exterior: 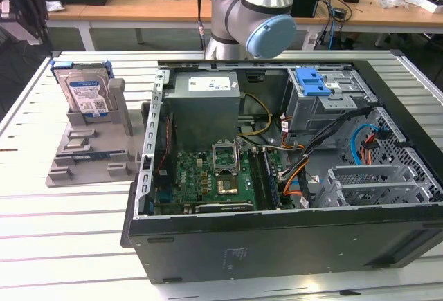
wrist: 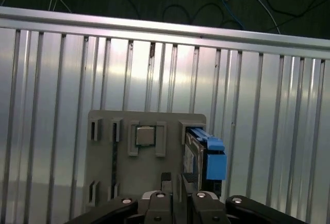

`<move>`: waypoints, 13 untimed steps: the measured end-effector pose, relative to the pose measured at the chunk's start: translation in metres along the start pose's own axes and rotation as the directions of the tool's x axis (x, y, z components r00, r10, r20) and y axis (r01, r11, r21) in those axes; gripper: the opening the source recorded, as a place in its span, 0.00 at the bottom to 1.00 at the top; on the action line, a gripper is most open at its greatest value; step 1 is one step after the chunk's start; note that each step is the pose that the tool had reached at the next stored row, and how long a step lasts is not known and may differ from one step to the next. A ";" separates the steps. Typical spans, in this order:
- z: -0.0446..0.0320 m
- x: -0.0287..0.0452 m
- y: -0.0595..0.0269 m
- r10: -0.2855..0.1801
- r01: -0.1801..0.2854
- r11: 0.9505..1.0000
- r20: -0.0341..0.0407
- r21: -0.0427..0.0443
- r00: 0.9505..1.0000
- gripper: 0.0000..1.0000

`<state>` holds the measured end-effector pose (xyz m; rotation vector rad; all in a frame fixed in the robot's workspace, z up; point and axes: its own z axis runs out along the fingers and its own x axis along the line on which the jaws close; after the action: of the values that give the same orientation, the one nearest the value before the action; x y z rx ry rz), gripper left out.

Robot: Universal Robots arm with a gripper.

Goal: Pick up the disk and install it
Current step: 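Pick up the disk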

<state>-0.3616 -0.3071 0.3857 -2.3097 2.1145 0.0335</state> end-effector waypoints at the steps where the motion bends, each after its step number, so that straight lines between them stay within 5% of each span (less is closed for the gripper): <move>1: 0.0000 0.0000 0.0000 0.000 0.000 1.000 0.000 0.000 1.000 0.29; 3: 0.0000 0.0000 0.0000 0.000 0.000 1.000 0.000 0.000 1.000 0.36; 10: 0.0001 -0.0005 0.0000 0.001 -0.001 1.000 0.000 0.000 1.000 0.36; 13: 0.0002 -0.0077 -0.0007 0.000 0.000 1.000 0.000 0.000 1.000 0.36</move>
<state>-0.3616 -0.2994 0.3857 -2.3094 2.1147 0.0335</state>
